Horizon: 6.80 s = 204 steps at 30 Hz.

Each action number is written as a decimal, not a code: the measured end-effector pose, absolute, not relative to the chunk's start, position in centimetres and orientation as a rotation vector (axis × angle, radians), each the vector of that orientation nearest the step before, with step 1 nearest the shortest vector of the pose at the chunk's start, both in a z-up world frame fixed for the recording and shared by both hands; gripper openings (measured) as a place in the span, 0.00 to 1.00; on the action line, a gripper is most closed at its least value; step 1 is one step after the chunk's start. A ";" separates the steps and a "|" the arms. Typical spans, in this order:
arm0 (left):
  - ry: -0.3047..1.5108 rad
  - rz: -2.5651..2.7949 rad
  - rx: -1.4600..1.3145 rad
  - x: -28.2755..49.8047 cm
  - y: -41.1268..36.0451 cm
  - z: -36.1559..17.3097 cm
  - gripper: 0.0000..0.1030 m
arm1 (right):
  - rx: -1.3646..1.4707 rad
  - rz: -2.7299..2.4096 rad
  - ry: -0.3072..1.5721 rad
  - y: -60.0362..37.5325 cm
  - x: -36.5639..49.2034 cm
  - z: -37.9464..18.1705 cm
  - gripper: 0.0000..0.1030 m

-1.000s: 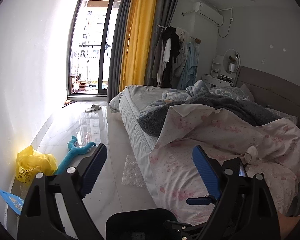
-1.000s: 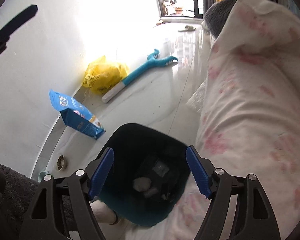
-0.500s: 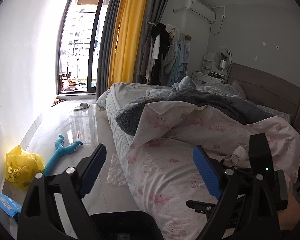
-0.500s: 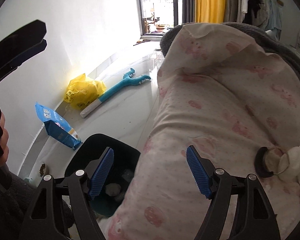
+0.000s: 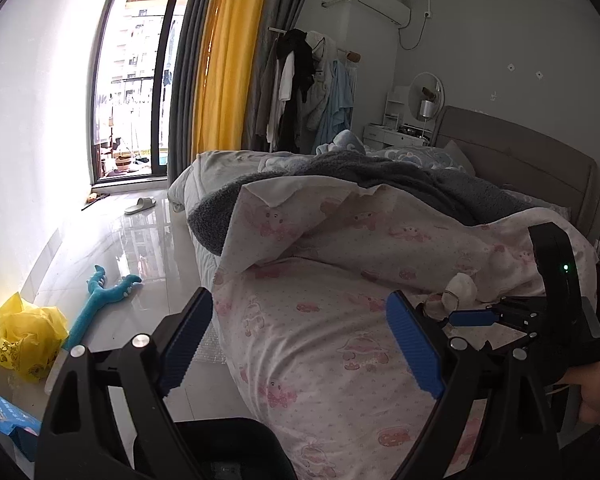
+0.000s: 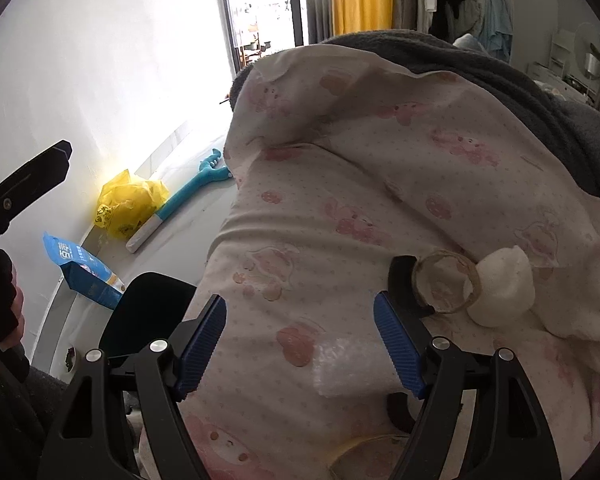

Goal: Collect trash
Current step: 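Move both tools back over the duvet toward the remaining trash, then grasp the clear plastic bag with the right tool while the left tool grasps the cardboard tube, then carry the plastic bag and cardboard tube over the teal bin with both tools, then open the left tool to drop the tube while the right tool releases the plastic bag, then move both tools back to the black curved clips on the duvet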

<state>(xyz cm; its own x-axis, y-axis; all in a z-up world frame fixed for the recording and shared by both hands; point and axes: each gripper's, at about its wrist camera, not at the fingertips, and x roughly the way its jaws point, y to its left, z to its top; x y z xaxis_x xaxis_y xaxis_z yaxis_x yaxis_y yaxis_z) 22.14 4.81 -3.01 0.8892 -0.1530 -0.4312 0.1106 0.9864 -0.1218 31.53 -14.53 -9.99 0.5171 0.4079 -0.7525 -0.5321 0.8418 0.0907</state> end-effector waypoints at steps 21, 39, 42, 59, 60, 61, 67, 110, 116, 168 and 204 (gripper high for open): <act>0.489 -0.366 -0.050 22.9 -1.6 -4.3 0.88 | -0.080 0.534 0.977 -19.4 33.2 -12.9 0.59; 0.611 -0.600 0.080 23.1 -8.8 -7.4 0.87 | 0.033 0.498 0.788 -25.1 32.6 -9.0 0.59; 0.649 -0.640 0.102 23.2 -10.1 -8.3 0.87 | 0.040 0.491 0.788 -25.9 32.5 -9.0 0.59; 0.783 -0.736 0.167 23.9 -16.0 -12.1 0.59 | 0.073 0.448 0.796 -30.9 32.3 -9.7 0.59; 0.785 -0.727 0.172 24.0 -16.2 -12.2 0.58 | 0.073 0.447 0.798 -31.0 32.3 -9.8 0.59; 0.788 -0.722 0.168 24.0 -16.2 -12.2 0.56 | 0.075 0.446 0.799 -31.2 32.3 -9.8 0.59; 0.791 -0.707 0.102 24.9 -15.5 -11.5 0.46 | 0.079 0.443 0.787 -31.3 32.1 -9.3 0.59; 0.872 -0.115 -0.080 25.4 5.9 -12.2 0.47 | -0.044 0.657 0.775 -11.6 31.9 -8.3 0.59; 0.961 -0.033 -0.088 25.0 9.5 -14.3 0.47 | -0.068 0.700 0.787 -8.1 31.4 -8.8 0.59; 0.866 0.048 -0.214 18.3 20.5 -11.6 0.85 | -0.229 0.800 1.155 11.0 29.9 -24.3 0.59; 0.506 0.098 -0.257 19.8 18.7 -1.4 0.89 | -0.274 0.872 1.019 7.1 26.5 -18.1 0.74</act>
<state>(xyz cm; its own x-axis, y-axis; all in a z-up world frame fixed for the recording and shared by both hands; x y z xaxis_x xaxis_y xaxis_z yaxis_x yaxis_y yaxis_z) 19.82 18.66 -1.38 0.8708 0.0299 -0.4907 -0.1564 0.9632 -0.2187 26.47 7.13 -18.13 0.2321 0.5052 -0.8312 -0.7432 0.6434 0.1835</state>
